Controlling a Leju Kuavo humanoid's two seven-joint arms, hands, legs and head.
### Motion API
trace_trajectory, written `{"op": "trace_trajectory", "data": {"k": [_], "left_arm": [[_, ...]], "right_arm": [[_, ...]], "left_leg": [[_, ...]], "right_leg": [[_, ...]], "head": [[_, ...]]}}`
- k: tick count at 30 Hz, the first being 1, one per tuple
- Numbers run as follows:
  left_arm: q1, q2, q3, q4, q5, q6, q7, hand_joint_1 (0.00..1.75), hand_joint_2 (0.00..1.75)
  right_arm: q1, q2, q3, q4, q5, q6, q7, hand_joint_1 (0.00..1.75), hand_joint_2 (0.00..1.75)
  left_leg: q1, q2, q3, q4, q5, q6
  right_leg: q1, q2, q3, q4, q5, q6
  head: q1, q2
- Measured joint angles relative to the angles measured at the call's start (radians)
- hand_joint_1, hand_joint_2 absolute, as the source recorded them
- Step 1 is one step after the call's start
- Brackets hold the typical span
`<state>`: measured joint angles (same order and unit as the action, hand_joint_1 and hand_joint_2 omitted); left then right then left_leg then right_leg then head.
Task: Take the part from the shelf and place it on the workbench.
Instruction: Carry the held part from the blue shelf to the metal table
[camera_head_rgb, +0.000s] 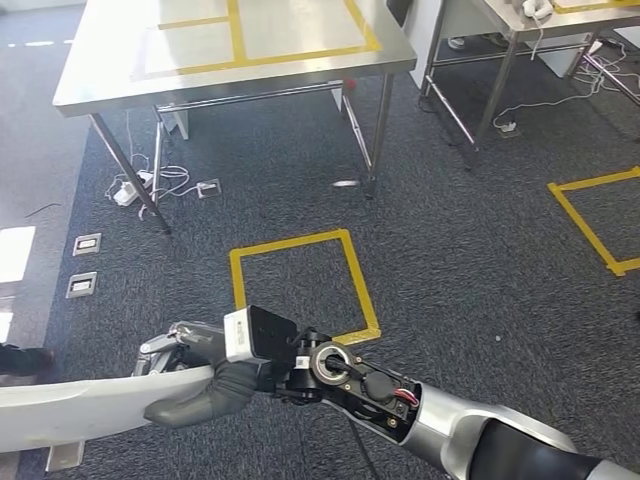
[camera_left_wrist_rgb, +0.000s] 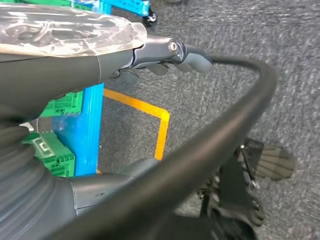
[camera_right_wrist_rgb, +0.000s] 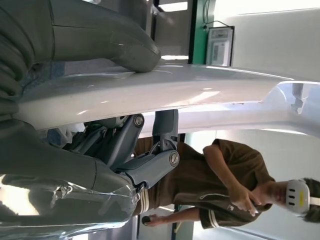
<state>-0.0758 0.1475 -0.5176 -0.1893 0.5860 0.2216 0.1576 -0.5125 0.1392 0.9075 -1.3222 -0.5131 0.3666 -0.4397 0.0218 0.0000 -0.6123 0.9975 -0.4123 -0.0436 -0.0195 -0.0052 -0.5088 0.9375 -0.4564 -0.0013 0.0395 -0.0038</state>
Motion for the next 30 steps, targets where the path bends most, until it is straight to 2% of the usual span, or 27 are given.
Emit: {"op": "trace_trajectory", "data": {"k": [1, 2, 5, 6, 9, 11, 13, 15, 19, 20, 21, 23, 24, 25, 26, 28, 29, 30], "left_arm": [[-0.001, 0.001, 0.0, 0.0, 0.0, 0.0, 0.0, 0.0, 1.75], [-0.002, 0.0, -0.001, 0.0, 0.001, 0.0, 0.0, 0.0, 1.75], [-0.001, -0.001, -0.001, 0.0, 0.005, 0.0, 0.002, 0.0, 1.75], [0.0, -0.001, -0.001, 0.0, 0.006, -0.001, 0.003, 0.0, 1.75], [0.0, -0.001, -0.001, 0.0, 0.01, -0.005, 0.006, 0.0, 1.75], [0.0, -0.001, -0.001, 0.0, 0.012, -0.01, 0.008, 0.0, 1.75], [0.0, 0.0, -0.001, 0.0, 0.012, -0.014, 0.01, 0.0, 1.75], [0.0, 0.001, -0.001, 0.0, 0.013, -0.015, 0.011, 0.0, 1.75], [0.0, 0.004, -0.001, 0.0, 0.015, -0.015, 0.011, 0.0, 1.75], [0.0, 0.005, -0.001, 0.0, 0.015, -0.015, 0.011, 0.0, 1.75], [0.0, 0.005, -0.001, 0.0, 0.015, -0.016, 0.011, 0.0, 1.75], [0.0, 0.005, -0.002, 0.0, 0.015, -0.017, 0.011, 0.0, 1.75], [0.0, 0.005, -0.002, 0.0, 0.015, -0.018, 0.011, 0.0, 1.75], [0.0, 0.005, -0.002, 0.0, 0.015, -0.018, 0.011, 0.0, 1.75], [0.001, 0.005, -0.002, 0.0, 0.015, -0.018, 0.012, 0.0, 1.75], [0.003, 0.004, -0.002, 0.0, 0.015, -0.019, 0.012, 0.0, 1.75], [0.002, 0.005, -0.002, 0.0, 0.015, -0.02, 0.012, 0.0, 1.75], [0.001, 0.006, -0.002, 0.0, 0.015, -0.021, 0.012, 0.0, 1.75]], "right_arm": [[-0.001, 0.0, 0.0, 0.0, 0.0, 0.0, 0.0, 1.75, 1.75], [-0.001, 0.0, 0.0, 0.001, -0.001, 0.0, -0.001, 1.75, 1.75], [-0.001, 0.0, 0.001, 0.003, -0.005, 0.001, -0.003, 1.75, 1.75], [-0.001, 0.0, 0.001, 0.003, -0.007, 0.001, -0.004, 1.75, 1.75], [-0.001, 0.0, 0.001, 0.005, -0.01, 0.002, -0.007, 1.75, 1.75], [-0.001, 0.0, 0.001, 0.007, -0.011, 0.004, -0.008, 1.75, 1.75], [-0.001, 0.0, 0.001, 0.01, -0.012, 0.006, -0.01, 1.75, 1.75], [-0.001, 0.0, 0.001, 0.012, -0.012, 0.007, -0.011, 1.75, 1.75], [-0.001, 0.004, 0.001, 0.014, -0.012, 0.009, -0.014, 1.75, 1.75], [-0.002, 0.005, 0.001, 0.014, -0.012, 0.009, -0.015, 1.75, 1.75], [-0.003, 0.006, 0.0, 0.014, -0.013, 0.009, -0.016, 1.75, 1.75], [-0.003, 0.006, 0.0, 0.016, -0.014, 0.009, -0.016, 1.75, 1.75], [-0.001, 0.006, 0.0, 0.017, -0.014, 0.009, -0.016, 1.75, 1.75], [0.001, 0.006, 0.0, 0.019, -0.014, 0.009, -0.016, 1.75, 1.75], [0.003, 0.006, 0.0, 0.019, -0.014, 0.009, -0.016, 1.75, 1.75], [0.004, 0.006, 0.0, 0.02, -0.014, 0.009, -0.015, 1.75, 1.75], [0.004, 0.006, 0.0, 0.02, -0.014, 0.009, -0.015, 1.75, 1.75], [0.004, 0.006, 0.001, 0.02, -0.014, 0.009, -0.016, 1.75, 1.75]], "left_leg": [[0.0, 0.001, 0.022, -0.044, 0.011, 0.005], [-0.001, 0.0, 0.03, -0.059, 0.01, 0.009], [-0.003, -0.004, 0.034, -0.059, 0.008, 0.013], [-0.004, -0.004, 0.035, -0.059, 0.008, 0.016], [-0.007, -0.005, 0.035, -0.058, 0.006, 0.024], [-0.008, -0.006, 0.035, -0.057, 0.004, 0.027], [-0.012, -0.006, 0.034, -0.052, 0.001, 0.033], [-0.015, -0.005, 0.034, -0.048, -0.003, 0.041], [-0.009, -0.005, 0.044, -0.06, -0.004, 0.052], [-0.006, -0.004, 0.051, -0.067, -0.003, 0.056], [-0.003, -0.003, 0.059, -0.073, -0.003, 0.06], [-0.003, -0.002, 0.065, -0.075, -0.006, 0.064], [-0.003, -0.003, 0.068, -0.074, -0.008, 0.064], [-0.003, -0.005, 0.071, -0.074, -0.011, 0.062], [-0.002, -0.007, 0.075, -0.073, -0.015, 0.058], [0.002, -0.012, 0.089, -0.071, -0.025, 0.047], [0.001, -0.014, 0.093, -0.067, -0.031, 0.04], [0.0, -0.017, 0.093, -0.064, -0.034, 0.033]], "right_leg": [[0.002, 0.0, -0.001, 0.002, -0.003, 0.005], [0.006, 0.0, -0.001, 0.004, -0.008, 0.002], [0.008, 0.0, 0.004, 0.004, -0.014, -0.021], [0.008, -0.001, 0.006, 0.002, -0.012, -0.023], [0.006, -0.001, 0.012, -0.007, -0.008, -0.014], [0.005, -0.001, 0.015, -0.012, -0.006, 0.001], [0.002, -0.001, 0.018, -0.018, -0.005, 0.02], [-0.002, -0.001, 0.02, -0.02, -0.006, 0.032], [-0.002, -0.001, 0.021, -0.015, -0.016, 0.042], [-0.001, 0.0, 0.011, 0.01, -0.031, 0.043], [-0.001, 0.001, -0.012, 0.06, -0.057, 0.044], [-0.001, 0.002, -0.09, 0.217, -0.122, 0.042], [-0.001, 0.003, -0.127, 0.283, -0.141, 0.042], [-0.001, 0.003, -0.149, 0.314, -0.14, 0.042], [-0.002, 0.002, -0.149, 0.302, -0.117, 0.041], [-0.005, 0.003, -0.095, 0.167, -0.031, 0.041], [-0.006, 0.006, -0.064, 0.097, 0.0, 0.041], [-0.006, 0.009, -0.041, 0.049, 0.015, 0.038]], "head": [[0.001, 0.0], [0.002, 0.0], [0.01, 0.0], [0.011, 0.0], [0.013, 0.0], [0.013, 0.0], [0.012, 0.0], [0.011, 0.0], [0.01, 0.0], [0.011, 0.0], [0.013, 0.0], [0.017, 0.0], [0.018, 0.0], [0.019, 0.0], [0.02, 0.0], [0.023, 0.0], [0.024, 0.0], [0.025, 0.0]]}}
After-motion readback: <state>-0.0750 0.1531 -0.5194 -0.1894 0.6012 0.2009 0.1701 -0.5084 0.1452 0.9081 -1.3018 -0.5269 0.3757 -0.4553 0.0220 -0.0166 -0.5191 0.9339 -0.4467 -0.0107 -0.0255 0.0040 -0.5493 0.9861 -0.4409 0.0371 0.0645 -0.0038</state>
